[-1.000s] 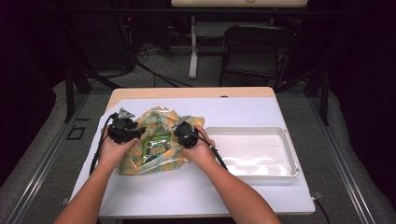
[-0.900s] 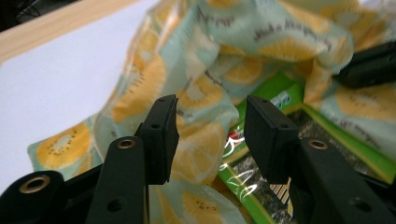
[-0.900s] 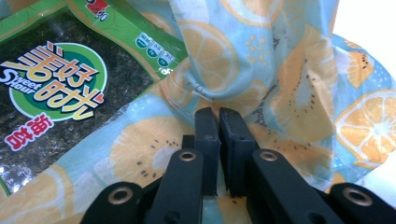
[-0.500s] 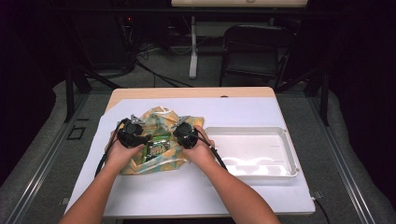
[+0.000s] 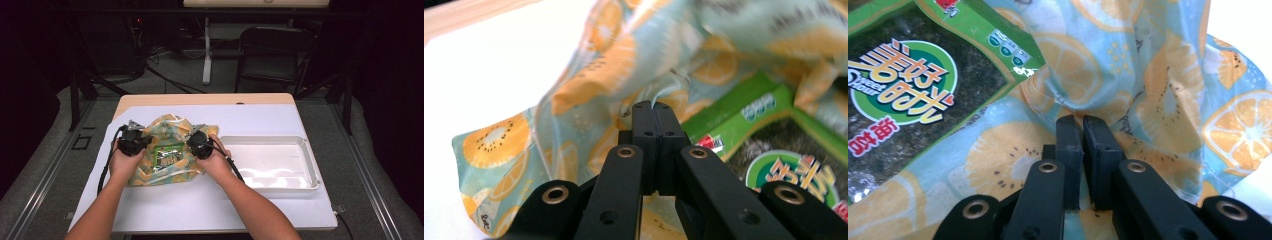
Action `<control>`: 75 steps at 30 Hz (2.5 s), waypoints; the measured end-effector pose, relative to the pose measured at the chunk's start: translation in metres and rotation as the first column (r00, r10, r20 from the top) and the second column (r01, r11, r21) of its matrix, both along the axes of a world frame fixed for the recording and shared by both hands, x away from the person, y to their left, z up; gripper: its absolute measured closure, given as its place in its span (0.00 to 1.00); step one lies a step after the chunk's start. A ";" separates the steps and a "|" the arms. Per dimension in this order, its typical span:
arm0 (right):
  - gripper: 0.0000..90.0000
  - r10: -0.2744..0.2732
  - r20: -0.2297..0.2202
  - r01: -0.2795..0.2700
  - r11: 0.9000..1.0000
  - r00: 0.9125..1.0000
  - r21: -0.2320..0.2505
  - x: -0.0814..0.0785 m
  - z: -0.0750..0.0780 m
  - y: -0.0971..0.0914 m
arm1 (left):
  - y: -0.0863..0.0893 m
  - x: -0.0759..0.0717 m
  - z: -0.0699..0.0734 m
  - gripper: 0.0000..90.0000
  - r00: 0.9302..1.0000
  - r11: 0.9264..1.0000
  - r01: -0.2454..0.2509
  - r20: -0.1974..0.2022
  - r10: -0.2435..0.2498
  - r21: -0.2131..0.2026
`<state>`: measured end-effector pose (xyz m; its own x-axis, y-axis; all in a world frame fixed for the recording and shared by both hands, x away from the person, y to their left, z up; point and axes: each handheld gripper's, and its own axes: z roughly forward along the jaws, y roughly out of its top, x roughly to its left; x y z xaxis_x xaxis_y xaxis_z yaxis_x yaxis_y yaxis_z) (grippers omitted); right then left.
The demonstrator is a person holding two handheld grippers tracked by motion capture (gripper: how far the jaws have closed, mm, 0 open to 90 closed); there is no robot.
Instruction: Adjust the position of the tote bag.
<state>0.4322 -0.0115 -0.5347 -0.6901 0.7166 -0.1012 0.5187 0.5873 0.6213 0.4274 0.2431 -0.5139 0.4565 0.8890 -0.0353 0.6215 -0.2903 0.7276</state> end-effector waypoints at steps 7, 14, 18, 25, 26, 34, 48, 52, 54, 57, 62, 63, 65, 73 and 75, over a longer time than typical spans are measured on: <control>0.96 -0.029 -0.002 0.029 1.000 1.000 -0.004 0.001 0.000 -0.005 | 0.017 0.009 -0.015 1.00 0.997 0.995 -0.059 -0.055 0.055 -0.079; 0.97 -0.057 -0.012 0.057 0.998 0.998 -0.007 0.003 -0.001 -0.012 | 0.028 0.013 -0.032 1.00 0.992 0.981 -0.097 -0.099 0.081 -0.167; 0.97 -0.076 -0.020 0.076 0.997 0.997 -0.014 0.004 -0.002 -0.016 | 0.032 0.014 -0.036 1.00 0.991 0.975 -0.107 -0.097 0.089 -0.195; 0.96 -0.073 -0.034 0.073 0.997 0.997 0.010 0.003 0.001 -0.019 | 0.032 0.011 -0.039 1.00 0.993 0.974 -0.097 -0.090 0.079 -0.207; 0.95 -0.073 -0.023 0.073 0.997 0.997 0.020 0.002 0.002 -0.019 | 0.031 0.011 -0.038 1.00 0.994 0.976 -0.088 -0.081 0.074 -0.197; 0.85 -0.032 0.054 0.027 0.995 0.998 0.093 -0.014 0.026 -0.014 | 0.028 0.008 -0.034 1.00 0.997 0.983 -0.070 -0.057 0.061 -0.170; 0.62 0.083 0.161 -0.093 0.994 0.983 0.052 -0.017 0.027 0.024 | 0.026 0.007 -0.032 1.00 0.998 0.987 -0.058 -0.047 0.052 -0.148; 0.61 0.098 0.183 -0.102 0.995 0.978 0.014 -0.015 0.026 0.030 | 0.027 0.008 -0.032 1.00 0.998 0.988 -0.056 -0.044 0.050 -0.147; 0.62 0.099 0.179 -0.101 0.995 0.979 -0.002 -0.012 0.023 0.032 | 0.026 0.008 -0.033 1.00 0.998 0.988 -0.055 -0.043 0.050 -0.147; 0.70 0.096 0.165 -0.093 0.995 0.982 -0.025 -0.008 0.021 0.032 | 0.027 0.008 -0.032 1.00 0.998 0.988 -0.053 -0.042 0.047 -0.147; 0.92 0.071 0.132 -0.070 0.998 0.989 -0.006 -0.003 0.023 0.029 | 0.028 0.008 -0.032 1.00 0.998 0.988 -0.049 -0.044 0.043 -0.147; 0.95 0.071 0.128 -0.071 0.997 0.989 -0.002 -0.002 0.025 0.027 | 0.028 0.008 -0.032 1.00 0.998 0.988 -0.048 -0.047 0.042 -0.145; 0.99 0.062 0.124 -0.066 0.998 0.990 0.021 -0.001 0.028 0.025 | 0.028 0.008 -0.032 1.00 0.998 0.989 -0.049 -0.045 0.043 -0.143; 1.00 -0.015 0.104 0.004 0.994 0.994 0.110 0.016 0.039 0.009 | 0.030 0.008 -0.033 1.00 0.998 0.988 -0.056 -0.040 0.051 -0.147; 1.00 -0.041 0.081 0.030 0.991 0.996 0.131 0.023 0.038 0.004 | 0.030 0.008 -0.033 1.00 0.998 0.987 -0.055 -0.040 0.049 -0.150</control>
